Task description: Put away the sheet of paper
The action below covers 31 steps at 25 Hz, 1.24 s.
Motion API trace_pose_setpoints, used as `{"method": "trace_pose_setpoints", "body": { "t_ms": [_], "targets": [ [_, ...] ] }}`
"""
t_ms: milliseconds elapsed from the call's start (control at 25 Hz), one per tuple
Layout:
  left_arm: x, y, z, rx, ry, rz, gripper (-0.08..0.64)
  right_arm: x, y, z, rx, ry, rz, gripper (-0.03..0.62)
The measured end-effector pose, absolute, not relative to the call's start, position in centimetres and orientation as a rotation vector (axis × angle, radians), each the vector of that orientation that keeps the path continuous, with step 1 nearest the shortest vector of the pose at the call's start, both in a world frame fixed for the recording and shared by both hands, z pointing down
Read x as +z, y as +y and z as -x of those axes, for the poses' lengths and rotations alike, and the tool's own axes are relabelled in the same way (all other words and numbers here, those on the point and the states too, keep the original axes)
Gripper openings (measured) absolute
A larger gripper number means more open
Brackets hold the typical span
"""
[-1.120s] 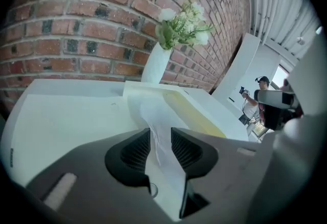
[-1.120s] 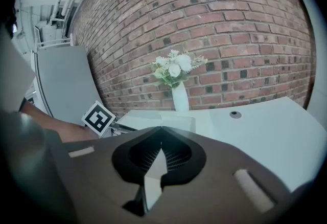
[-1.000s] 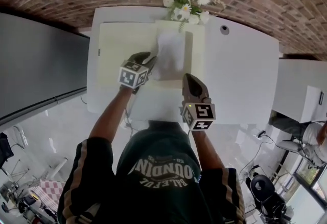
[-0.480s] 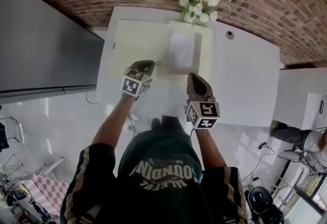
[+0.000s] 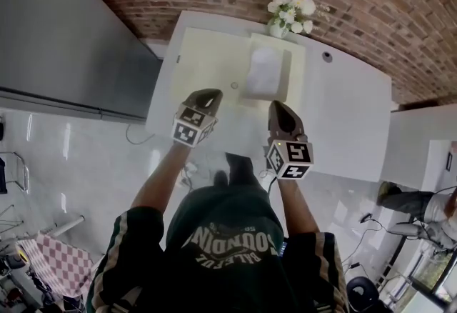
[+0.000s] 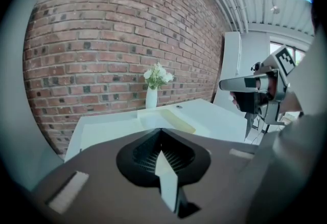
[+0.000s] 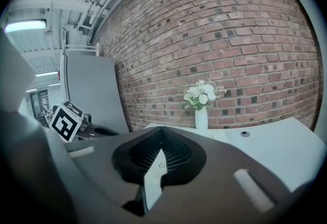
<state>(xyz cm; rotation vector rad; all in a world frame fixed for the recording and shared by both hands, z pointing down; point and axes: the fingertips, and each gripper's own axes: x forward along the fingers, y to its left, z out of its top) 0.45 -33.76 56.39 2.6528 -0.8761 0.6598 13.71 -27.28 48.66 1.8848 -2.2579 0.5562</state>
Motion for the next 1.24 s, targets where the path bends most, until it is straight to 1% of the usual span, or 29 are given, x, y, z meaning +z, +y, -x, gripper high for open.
{"method": "trace_pose_setpoints", "body": {
  "t_ms": [640, 1240],
  "targets": [
    [50.1, -29.3, 1.2, 0.500, -0.900, -2.735, 0.011, 44.9, -23.9, -11.0, 0.413, -2.296, -1.874, 0.000],
    [49.7, -30.5, 0.8, 0.523, -0.884, -2.764, 0.011, 44.8, -25.3, -10.7, 0.408, -2.292, -1.853, 0.000]
  ]
}}
